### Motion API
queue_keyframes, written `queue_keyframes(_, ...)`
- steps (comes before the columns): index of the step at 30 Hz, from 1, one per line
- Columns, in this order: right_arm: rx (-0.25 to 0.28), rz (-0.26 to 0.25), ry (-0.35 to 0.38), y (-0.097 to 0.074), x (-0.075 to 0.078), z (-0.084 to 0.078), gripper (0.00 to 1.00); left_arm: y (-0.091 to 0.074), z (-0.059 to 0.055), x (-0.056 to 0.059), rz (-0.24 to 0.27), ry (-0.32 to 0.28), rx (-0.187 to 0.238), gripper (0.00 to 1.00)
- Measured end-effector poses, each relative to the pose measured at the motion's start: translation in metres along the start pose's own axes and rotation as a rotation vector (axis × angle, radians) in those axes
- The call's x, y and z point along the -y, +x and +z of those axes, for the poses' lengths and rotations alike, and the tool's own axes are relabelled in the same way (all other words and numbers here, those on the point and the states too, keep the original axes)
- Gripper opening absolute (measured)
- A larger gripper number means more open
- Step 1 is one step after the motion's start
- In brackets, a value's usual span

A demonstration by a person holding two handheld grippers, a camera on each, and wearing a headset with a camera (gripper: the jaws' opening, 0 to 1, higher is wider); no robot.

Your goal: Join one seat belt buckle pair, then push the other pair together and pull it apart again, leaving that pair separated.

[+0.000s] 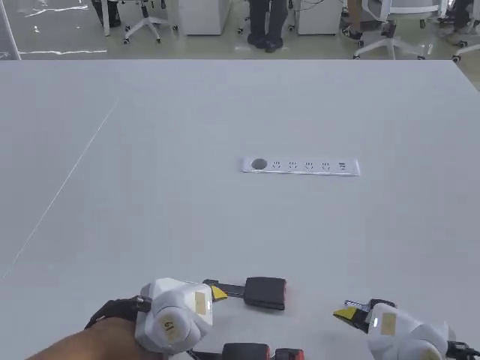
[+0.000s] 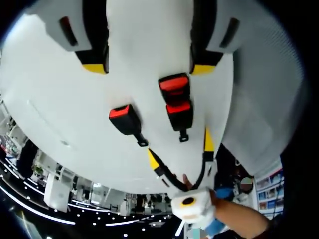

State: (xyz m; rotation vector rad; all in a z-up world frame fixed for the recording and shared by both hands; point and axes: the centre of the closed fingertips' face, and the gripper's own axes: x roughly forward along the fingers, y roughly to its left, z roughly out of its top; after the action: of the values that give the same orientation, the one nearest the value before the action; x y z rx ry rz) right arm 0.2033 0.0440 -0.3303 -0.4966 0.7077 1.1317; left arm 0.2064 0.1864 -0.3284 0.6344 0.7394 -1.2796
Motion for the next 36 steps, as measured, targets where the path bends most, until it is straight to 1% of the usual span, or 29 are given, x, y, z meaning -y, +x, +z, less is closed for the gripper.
queue_keyframes(1, -0.001, -0.004, -0.001, -0.002, 0.004, -0.001, 0.69, -0.002, 0.001, -0.003, 0.004, 0.000, 0.000, 0.85)
queue_keyframes(2, 0.000, -0.009, 0.001, -0.004, 0.009, -0.001, 0.69, -0.004, 0.003, -0.010, 0.015, -0.004, 0.007, 0.85)
queue_keyframes(4, 0.007, -0.021, 0.007, -0.010, 0.019, -0.003, 0.69, -0.007, 0.007, -0.020, 0.030, -0.007, 0.016, 0.85)
queue_keyframes(5, 0.007, -0.036, 0.016, -0.014, 0.027, -0.005, 0.69, -0.008, 0.007, -0.022, 0.032, -0.007, 0.017, 0.85)
queue_keyframes(7, 0.007, -0.051, 0.033, -0.019, 0.038, -0.009, 0.69, -0.008, 0.008, -0.029, 0.038, -0.001, 0.009, 0.85)
queue_keyframes(11, -0.005, -0.062, 0.048, -0.028, 0.053, -0.021, 0.70, -0.009, 0.012, -0.041, 0.043, 0.016, 0.009, 0.84)
queue_keyframes(13, -0.013, -0.060, 0.058, -0.031, 0.059, -0.026, 0.70, -0.007, 0.015, -0.046, 0.042, 0.028, 0.012, 0.81)
queue_keyframes(15, -0.030, -0.056, 0.074, -0.034, 0.065, -0.034, 0.70, -0.004, 0.016, -0.051, 0.039, 0.029, 0.006, 0.80)
queue_keyframes(20, -0.071, -0.041, 0.069, -0.035, 0.077, -0.050, 0.69, 0.006, 0.020, -0.064, 0.030, 0.052, -0.011, 0.79)
queue_keyframes(21, -0.072, -0.039, 0.070, -0.034, 0.078, -0.051, 0.69, 0.008, 0.021, -0.066, 0.028, 0.056, -0.013, 0.79)
queue_keyframes(23, -0.094, -0.017, 0.086, -0.031, 0.079, -0.060, 0.69, 0.014, 0.021, -0.070, 0.020, 0.066, -0.021, 0.78)
queue_keyframes(24, -0.107, -0.013, 0.082, -0.030, 0.081, -0.065, 0.69, 0.018, 0.022, -0.072, 0.016, 0.072, -0.026, 0.78)
queue_keyframes(26, -0.120, -0.003, 0.072, -0.027, 0.084, -0.070, 0.68, 0.025, 0.023, -0.073, 0.002, 0.080, -0.028, 0.77)
queue_keyframes(28, -0.120, 0.010, 0.077, -0.026, 0.085, -0.072, 0.68, 0.032, 0.022, -0.073, -0.009, 0.084, -0.037, 0.76)
queue_keyframes(29, -0.127, 0.026, 0.083, -0.024, 0.084, -0.074, 0.67, 0.037, 0.020, -0.072, -0.021, 0.092, -0.049, 0.76)
queue_keyframes(31, -0.135, 0.043, 0.077, -0.021, 0.083, -0.077, 0.64, 0.045, 0.017, -0.072, -0.040, 0.113, -0.065, 0.73)
queue_keyframes(34, -0.149, 0.074, 0.070, -0.019, 0.080, -0.079, 0.57, 0.056, 0.012, -0.075, -0.049, 0.113, -0.085, 0.71)
queue_keyframes(35, -0.155, 0.078, 0.066, -0.018, 0.079, -0.080, 0.56, 0.058, 0.010, -0.076, -0.048, 0.119, -0.089, 0.70)
queue_keyframes(36, -0.146, 0.077, 0.046, -0.018, 0.081, -0.079, 0.55, 0.061, 0.008, -0.078, -0.048, 0.121, -0.094, 0.68)
